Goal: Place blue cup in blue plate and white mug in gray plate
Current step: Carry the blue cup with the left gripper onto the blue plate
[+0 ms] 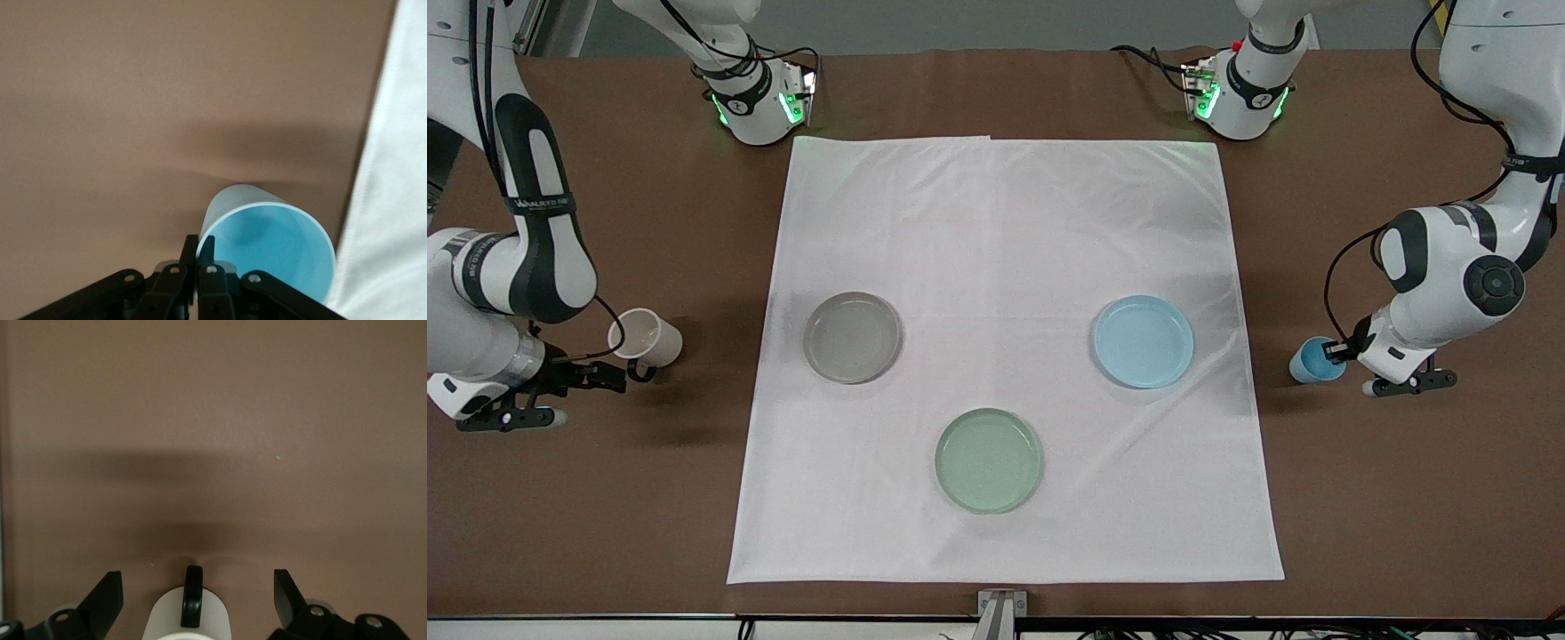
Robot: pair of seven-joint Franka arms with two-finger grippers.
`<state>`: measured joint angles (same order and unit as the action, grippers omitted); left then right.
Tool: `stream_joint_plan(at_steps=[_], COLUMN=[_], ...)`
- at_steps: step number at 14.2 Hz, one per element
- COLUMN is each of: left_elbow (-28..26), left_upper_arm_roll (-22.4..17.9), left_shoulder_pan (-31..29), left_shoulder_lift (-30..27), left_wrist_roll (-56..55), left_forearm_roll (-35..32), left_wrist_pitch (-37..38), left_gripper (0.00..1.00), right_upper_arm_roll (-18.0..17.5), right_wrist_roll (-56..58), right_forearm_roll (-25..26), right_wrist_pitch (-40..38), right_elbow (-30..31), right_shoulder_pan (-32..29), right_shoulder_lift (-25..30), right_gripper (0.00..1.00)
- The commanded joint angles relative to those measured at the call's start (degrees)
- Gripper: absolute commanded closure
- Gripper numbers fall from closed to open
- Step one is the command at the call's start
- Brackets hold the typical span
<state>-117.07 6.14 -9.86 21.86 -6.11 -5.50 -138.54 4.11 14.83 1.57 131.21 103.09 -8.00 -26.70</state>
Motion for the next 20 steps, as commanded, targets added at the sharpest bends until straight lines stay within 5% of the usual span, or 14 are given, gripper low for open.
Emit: stream_joint_plan(at_steps=[1,6,11,15,16,18,19,20], left_elbow=[0.43,2.46,2.37,2.37,2.37,2.37,2.54,3.15], left_upper_arm_roll=[3.86,13.97,14.07,14.07,14.07,14.07,14.07,14.07], left_shoulder_pan=[-0.07,2.03,9.94,12.50,12.50,12.33,12.15,11.89], left_shoulder_lift=[-3.75,-1.83,0.54,3.71,3.80,3.54,2.84,1.71], left_wrist_roll=[-2.22,-20.40,-32.45,-37.39,-37.57,-38.70,-38.80,-38.54], left_forearm_roll=[-0.38,-0.56,-0.56,-1.00,-1.00,-0.91,-1.00,-1.00], left_wrist_pitch=[3.17,6.70,6.18,2.93,2.92,3.01,3.53,4.15], left_gripper=[1.00,1.00,1.00,0.95,0.77,0.13,0.00,0.00], right_upper_arm_roll=[-0.77,-0.94,-0.94,-1.03,-1.03,-1.03,-1.03,-1.03], right_wrist_roll=[1.34,2.04,5.03,5.04,5.04,5.04,5.12,5.12], right_forearm_roll=[0.89,0.45,0.37,-1.21,-1.74,-1.74,-1.74,-1.74], right_wrist_pitch=[3.69,7.66,7.57,7.22,7.22,7.13,7.13,7.13], right_elbow=[3.17,6.24,6.51,6.77,6.86,6.86,6.86,6.86], right_shoulder_pan=[-1.40,-1.84,-1.93,-1.93,-1.93,-1.93,-1.93,-1.93], right_shoulder_lift=[-0.80,-2.21,-2.83,-3.00,-3.00,-3.00,-3.00,-3.00], right_gripper=[0.00,0.09,0.27,0.29,0.30,0.34,0.37,0.41])
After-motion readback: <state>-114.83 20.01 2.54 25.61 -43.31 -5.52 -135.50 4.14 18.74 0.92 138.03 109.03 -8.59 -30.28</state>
